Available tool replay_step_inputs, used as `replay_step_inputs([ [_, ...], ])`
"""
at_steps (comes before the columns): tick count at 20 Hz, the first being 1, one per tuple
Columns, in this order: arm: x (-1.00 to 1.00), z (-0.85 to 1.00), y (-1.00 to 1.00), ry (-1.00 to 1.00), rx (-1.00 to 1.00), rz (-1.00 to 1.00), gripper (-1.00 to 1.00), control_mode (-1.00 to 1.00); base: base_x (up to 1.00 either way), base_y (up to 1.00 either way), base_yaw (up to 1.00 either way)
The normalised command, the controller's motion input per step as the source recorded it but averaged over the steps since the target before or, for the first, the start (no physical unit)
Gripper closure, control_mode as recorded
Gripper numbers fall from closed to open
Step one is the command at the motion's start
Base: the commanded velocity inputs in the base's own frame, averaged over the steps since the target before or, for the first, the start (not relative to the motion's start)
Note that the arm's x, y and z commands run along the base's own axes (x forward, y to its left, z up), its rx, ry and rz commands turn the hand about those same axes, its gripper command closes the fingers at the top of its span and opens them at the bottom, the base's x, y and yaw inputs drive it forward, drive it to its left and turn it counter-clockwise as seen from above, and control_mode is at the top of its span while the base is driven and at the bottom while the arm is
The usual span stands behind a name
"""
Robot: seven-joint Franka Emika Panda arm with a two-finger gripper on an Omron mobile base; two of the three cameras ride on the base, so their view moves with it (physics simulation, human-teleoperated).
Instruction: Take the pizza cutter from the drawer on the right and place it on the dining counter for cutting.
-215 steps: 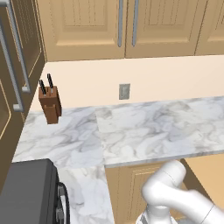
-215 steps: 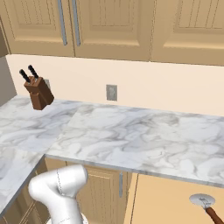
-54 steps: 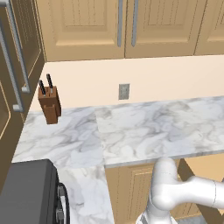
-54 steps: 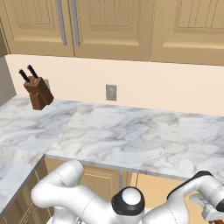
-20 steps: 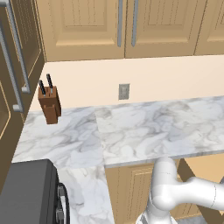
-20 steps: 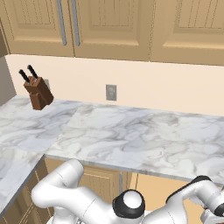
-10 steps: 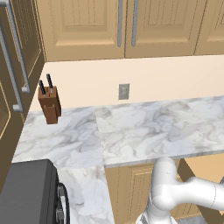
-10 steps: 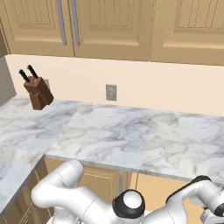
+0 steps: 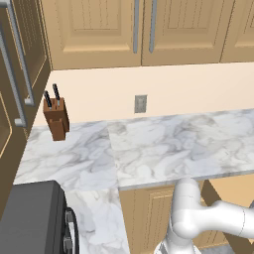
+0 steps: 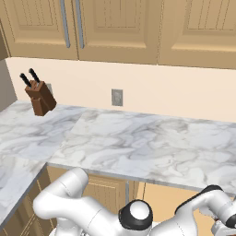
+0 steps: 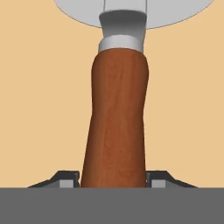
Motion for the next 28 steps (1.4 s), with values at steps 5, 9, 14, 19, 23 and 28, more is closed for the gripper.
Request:
replay_step_inputs([
  [5, -0.35, 0.24, 0.00, -0.03, 0.00, 0.00, 1.00, -1.00, 0.00, 0.00, 0.00],
  [9, -0.58, 0.44, 0.00, -0.03, 0.00, 0.00, 1.00, -1.00, 0.00, 0.00, 0.00],
  [14, -0.41, 0.72, 0.01, -0.02, 0.00, -0.07, 1.00, -1.00, 0.00, 0.00, 0.00],
  [19, -0.18, 0.83, 0.40, -0.02, -0.04, -0.11, 1.00, -1.00, 0.00, 0.00, 0.00],
  [23, -0.24, 0.88, 0.53, 0.00, -0.11, -0.12, 1.00, -1.00, 0.00, 0.00, 0.00],
  [28, -0.31, 0.86, 0.48, 0.00, -0.11, -0.12, 1.00, -1.00, 0.00, 0.00, 0.00],
])
